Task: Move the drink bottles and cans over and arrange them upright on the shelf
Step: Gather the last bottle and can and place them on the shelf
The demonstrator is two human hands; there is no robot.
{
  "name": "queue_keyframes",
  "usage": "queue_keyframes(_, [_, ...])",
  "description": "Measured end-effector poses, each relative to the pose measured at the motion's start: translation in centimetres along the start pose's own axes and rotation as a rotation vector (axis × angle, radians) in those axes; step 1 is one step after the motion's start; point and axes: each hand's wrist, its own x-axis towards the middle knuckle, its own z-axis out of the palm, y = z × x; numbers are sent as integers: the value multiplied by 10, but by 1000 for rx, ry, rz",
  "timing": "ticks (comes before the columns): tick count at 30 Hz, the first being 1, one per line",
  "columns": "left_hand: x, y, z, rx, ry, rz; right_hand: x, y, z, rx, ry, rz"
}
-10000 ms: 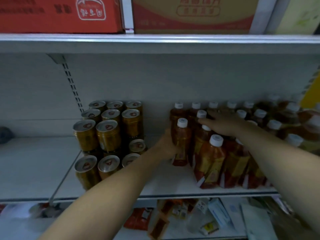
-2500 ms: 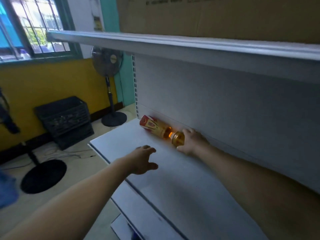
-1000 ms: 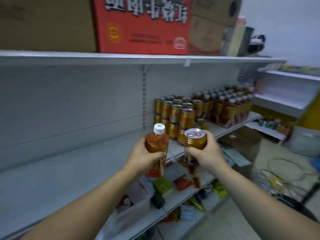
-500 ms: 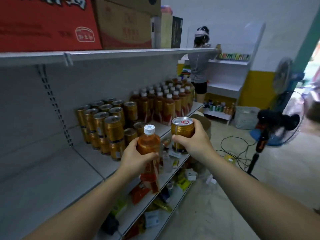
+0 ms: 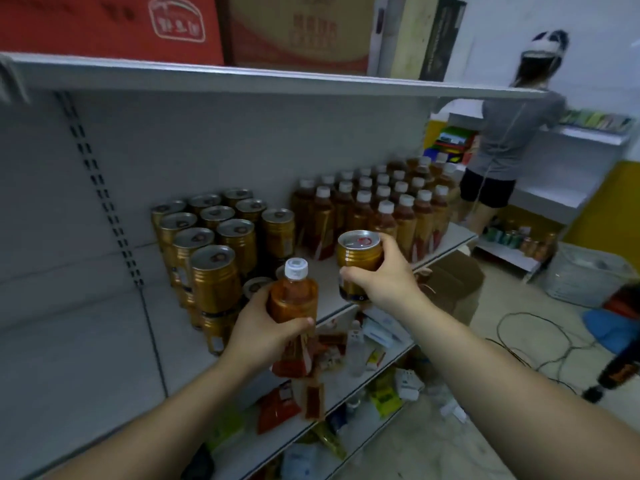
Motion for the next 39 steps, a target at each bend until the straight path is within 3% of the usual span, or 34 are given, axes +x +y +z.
queue_keyframes(11, [-55,2,-17,38,520,-120,53,-7,97,115,-457,-205])
queue_keyframes(16, [-74,9,-26,100,652,-145,53,-9,123,83,-524,-294])
queue_keyframes(25, [-60,21,-26,21,570,-102,61,-4,109,-64,-586,-347])
queue_keyframes(30, [-32,33,0,14,442,-36,86,-1,59,-180,-371,-472])
queue_keyframes(33, [-13,43,26,40,371,-8,120,3,15,-398,-280,-487])
queue_keyframes(39, [41,57,85,51,287,-15,201,19,-53,-753,-244,-421])
